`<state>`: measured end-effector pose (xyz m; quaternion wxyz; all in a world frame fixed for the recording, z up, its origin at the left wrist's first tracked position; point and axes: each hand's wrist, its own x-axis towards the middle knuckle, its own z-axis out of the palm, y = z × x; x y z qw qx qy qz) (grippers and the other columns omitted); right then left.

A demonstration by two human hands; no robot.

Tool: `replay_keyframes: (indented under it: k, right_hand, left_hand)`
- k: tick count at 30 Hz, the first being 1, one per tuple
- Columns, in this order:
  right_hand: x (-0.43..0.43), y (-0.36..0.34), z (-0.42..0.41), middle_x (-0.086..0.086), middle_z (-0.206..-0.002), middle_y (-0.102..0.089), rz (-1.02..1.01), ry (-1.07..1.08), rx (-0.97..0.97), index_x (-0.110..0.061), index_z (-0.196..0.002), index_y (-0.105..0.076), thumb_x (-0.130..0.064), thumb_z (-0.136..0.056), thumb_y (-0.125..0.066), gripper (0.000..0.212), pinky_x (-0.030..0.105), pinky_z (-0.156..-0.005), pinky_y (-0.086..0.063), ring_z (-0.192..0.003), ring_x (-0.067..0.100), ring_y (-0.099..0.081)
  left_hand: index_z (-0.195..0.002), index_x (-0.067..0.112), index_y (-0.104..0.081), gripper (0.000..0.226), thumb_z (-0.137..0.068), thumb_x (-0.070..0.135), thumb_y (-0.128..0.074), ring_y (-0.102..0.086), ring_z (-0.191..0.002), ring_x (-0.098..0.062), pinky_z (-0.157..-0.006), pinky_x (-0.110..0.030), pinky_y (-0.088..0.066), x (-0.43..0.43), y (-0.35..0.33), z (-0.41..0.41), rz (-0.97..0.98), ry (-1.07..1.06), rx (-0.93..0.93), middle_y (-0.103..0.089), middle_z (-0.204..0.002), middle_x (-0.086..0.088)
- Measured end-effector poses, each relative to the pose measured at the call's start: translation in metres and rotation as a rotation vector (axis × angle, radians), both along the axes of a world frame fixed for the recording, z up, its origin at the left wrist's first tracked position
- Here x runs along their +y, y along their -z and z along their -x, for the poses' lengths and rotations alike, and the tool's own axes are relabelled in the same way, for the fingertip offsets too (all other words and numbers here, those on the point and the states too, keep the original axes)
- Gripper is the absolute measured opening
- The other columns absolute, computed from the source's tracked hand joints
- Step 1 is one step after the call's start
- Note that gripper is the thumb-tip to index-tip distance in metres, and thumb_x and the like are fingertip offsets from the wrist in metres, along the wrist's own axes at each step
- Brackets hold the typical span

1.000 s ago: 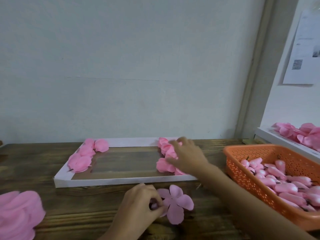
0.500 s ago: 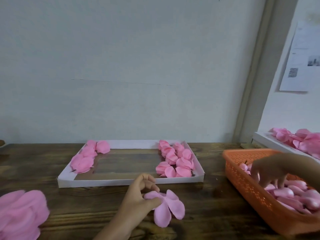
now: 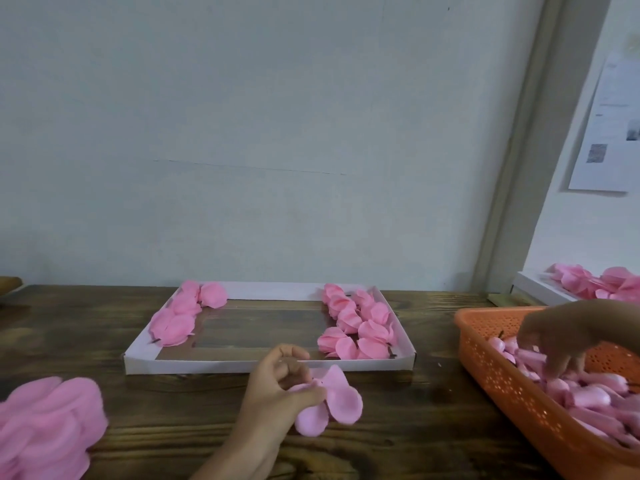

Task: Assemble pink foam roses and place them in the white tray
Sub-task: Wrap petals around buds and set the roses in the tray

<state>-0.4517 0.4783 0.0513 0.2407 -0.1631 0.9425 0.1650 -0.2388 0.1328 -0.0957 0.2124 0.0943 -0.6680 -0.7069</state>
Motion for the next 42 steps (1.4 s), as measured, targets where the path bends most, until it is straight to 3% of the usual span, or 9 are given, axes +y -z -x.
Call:
replay_keyframes:
  k: [4, 6, 8, 10, 14, 18, 22, 34, 42]
  right_hand:
    - [-0.006, -0.021, -0.024, -0.012, -0.100, -0.070, 0.404, -0.172, 0.468, -0.021, -0.117, -0.069, -0.035, -0.093, -0.075, 0.028, 0.008, -0.066, -0.050, -0.079, 0.001, -0.065]
    - [-0.025, -0.021, -0.047, -0.002, -0.079, -0.073, 0.781, -0.227, 0.606, -0.021, -0.099, -0.076, -0.041, -0.087, -0.077, 0.024, 0.017, -0.064, -0.054, -0.069, 0.011, -0.068]
    - [-0.053, -0.015, -0.079, 0.002, -0.081, -0.074, 1.132, -0.241, 0.523, -0.029, -0.099, -0.075, -0.051, -0.080, -0.075, 0.029, 0.033, -0.063, -0.061, -0.070, 0.018, -0.070]
    - [-0.084, -0.002, -0.108, -0.006, -0.090, -0.074, 1.451, -0.257, 0.300, -0.039, -0.101, -0.074, -0.060, -0.075, -0.071, 0.033, 0.028, -0.060, -0.061, -0.074, 0.012, -0.071]
    - [-0.151, 0.057, -0.133, -0.002, -0.098, -0.076, 1.736, -0.290, 0.042, -0.034, -0.109, -0.073, -0.037, -0.090, -0.075, 0.019, 0.030, -0.066, -0.060, -0.081, 0.019, -0.073]
    - [-0.177, 0.101, -0.136, -0.006, -0.111, -0.074, 1.769, -0.339, 0.024, -0.029, -0.114, -0.074, -0.024, -0.098, -0.072, 0.017, 0.039, -0.078, -0.062, -0.101, 0.019, -0.071]
    - [-0.170, 0.118, -0.133, -0.009, -0.115, -0.074, 1.742, -0.383, 0.088, -0.028, -0.115, -0.074, -0.024, -0.096, -0.076, 0.020, 0.034, -0.081, -0.062, -0.108, 0.017, -0.070]
    - [-0.166, 0.127, -0.127, -0.016, -0.114, -0.073, 1.679, -0.513, 0.221, -0.027, -0.117, -0.074, -0.018, -0.094, -0.078, 0.025, 0.024, -0.079, -0.057, -0.108, 0.014, -0.070]
    - [-0.163, 0.126, -0.126, -0.013, -0.105, -0.073, 1.622, -0.515, 0.265, -0.024, -0.113, -0.076, -0.019, -0.091, -0.081, 0.023, 0.022, -0.077, -0.054, -0.098, 0.015, -0.069]
  left_hand:
    - [-0.110, 0.016, -0.067, 0.063, -0.051, 0.006, -0.086, -0.075, -0.088, -0.023, -0.071, -0.033, -0.060, -0.005, 0.007, 0.003, -0.034, -0.041, 0.030, -0.077, -0.090, -0.006]
    - [-0.116, 0.021, -0.066, 0.073, -0.048, 0.007, -0.089, -0.076, -0.095, -0.024, -0.079, -0.038, -0.061, -0.005, 0.008, 0.003, -0.049, -0.048, 0.033, -0.079, -0.095, -0.004]
    - [-0.121, 0.023, -0.065, 0.081, -0.048, 0.003, -0.093, -0.076, -0.100, -0.024, -0.086, -0.043, -0.062, -0.004, 0.007, 0.003, -0.062, -0.046, 0.028, -0.080, -0.102, -0.003]
    - [-0.124, 0.027, -0.065, 0.082, -0.055, -0.005, -0.096, -0.074, -0.104, -0.021, -0.089, -0.044, -0.062, -0.004, 0.005, 0.001, -0.051, -0.063, 0.023, -0.079, -0.108, 0.001]
    - [-0.123, 0.026, -0.065, 0.073, -0.065, -0.011, -0.089, -0.074, -0.105, -0.018, -0.079, -0.036, -0.063, -0.007, 0.000, 0.000, -0.019, -0.040, 0.020, -0.081, -0.103, 0.007]
    - [-0.110, 0.027, -0.077, 0.062, -0.052, 0.022, -0.099, -0.074, -0.092, -0.002, -0.063, -0.019, -0.059, -0.005, -0.005, 0.002, -0.054, -0.031, 0.092, -0.079, -0.100, 0.015]
    - [-0.105, 0.031, -0.081, 0.062, -0.051, 0.057, -0.097, -0.075, -0.108, -0.023, -0.091, -0.044, -0.059, -0.004, -0.005, 0.003, -0.152, -0.048, 0.135, -0.079, -0.112, -0.003]
    - [-0.104, 0.022, -0.080, 0.039, -0.066, 0.018, -0.086, -0.072, -0.115, -0.026, -0.097, -0.046, -0.055, -0.005, 0.002, 0.002, -0.126, -0.044, 0.255, -0.078, -0.117, -0.009]
    - [-0.103, 0.022, -0.080, 0.037, -0.069, 0.014, -0.088, -0.076, -0.105, -0.023, -0.078, -0.023, -0.061, 0.000, 0.000, 0.000, -0.115, -0.030, 0.302, -0.080, -0.108, -0.011]
